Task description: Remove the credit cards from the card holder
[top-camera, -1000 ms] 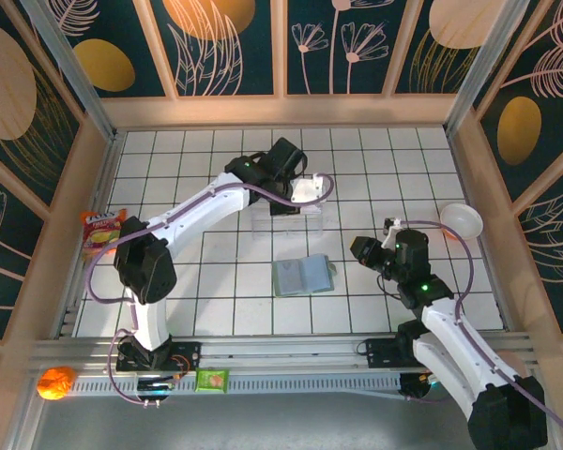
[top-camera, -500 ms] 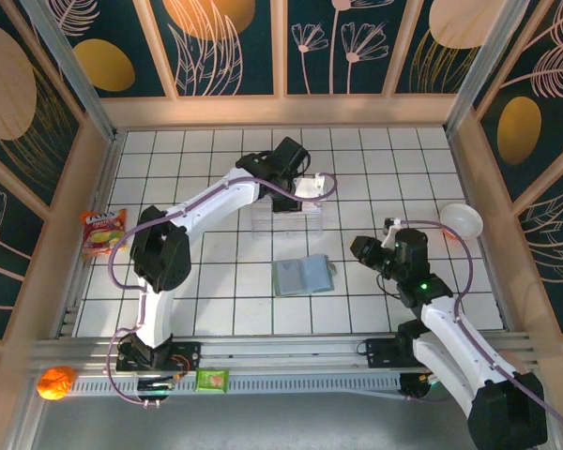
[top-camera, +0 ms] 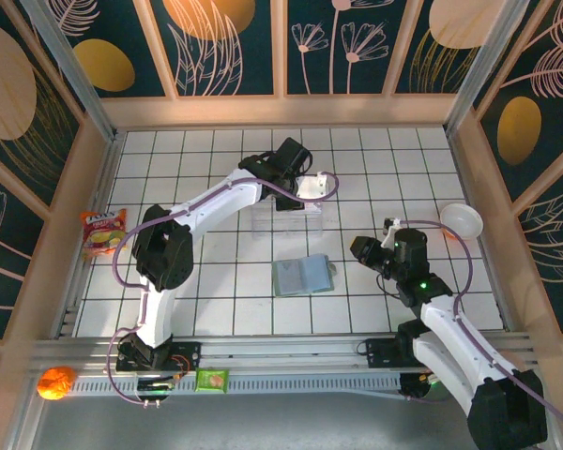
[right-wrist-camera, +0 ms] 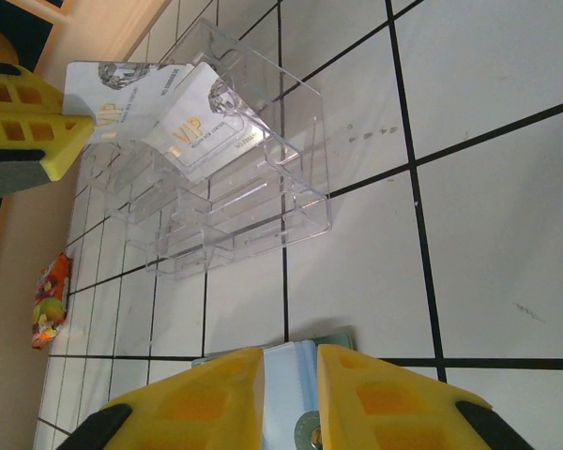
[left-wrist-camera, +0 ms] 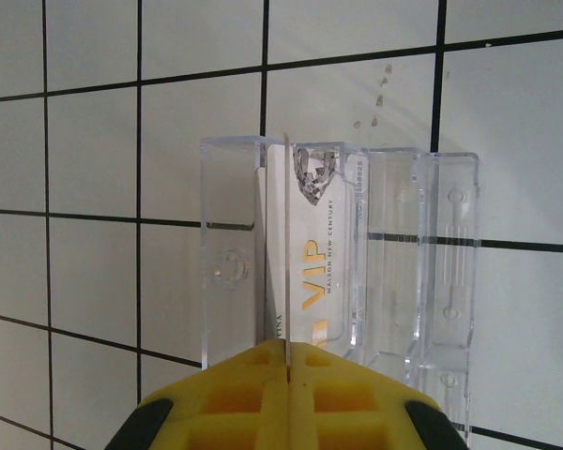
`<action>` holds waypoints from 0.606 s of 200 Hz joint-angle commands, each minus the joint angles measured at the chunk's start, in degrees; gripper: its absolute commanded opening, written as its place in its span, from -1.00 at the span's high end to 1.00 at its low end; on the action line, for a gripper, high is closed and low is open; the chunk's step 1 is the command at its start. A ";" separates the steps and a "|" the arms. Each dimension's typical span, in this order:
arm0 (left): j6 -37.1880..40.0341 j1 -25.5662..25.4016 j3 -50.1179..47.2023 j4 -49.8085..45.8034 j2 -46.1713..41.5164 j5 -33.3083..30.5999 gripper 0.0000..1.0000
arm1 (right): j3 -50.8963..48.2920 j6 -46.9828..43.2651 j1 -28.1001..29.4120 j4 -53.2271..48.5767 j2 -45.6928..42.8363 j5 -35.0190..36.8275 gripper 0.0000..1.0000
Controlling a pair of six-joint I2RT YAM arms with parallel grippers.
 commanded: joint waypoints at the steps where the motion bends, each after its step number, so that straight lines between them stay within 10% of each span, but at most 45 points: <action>1: -0.31 0.14 -1.07 0.81 0.75 -0.21 1.00 | -0.09 0.54 -0.60 1.38 0.26 0.19 0.55; 121: -1.74 -0.09 -1.50 1.33 2.02 -1.20 1.00 | -0.14 0.36 -0.85 1.52 0.34 -0.09 0.55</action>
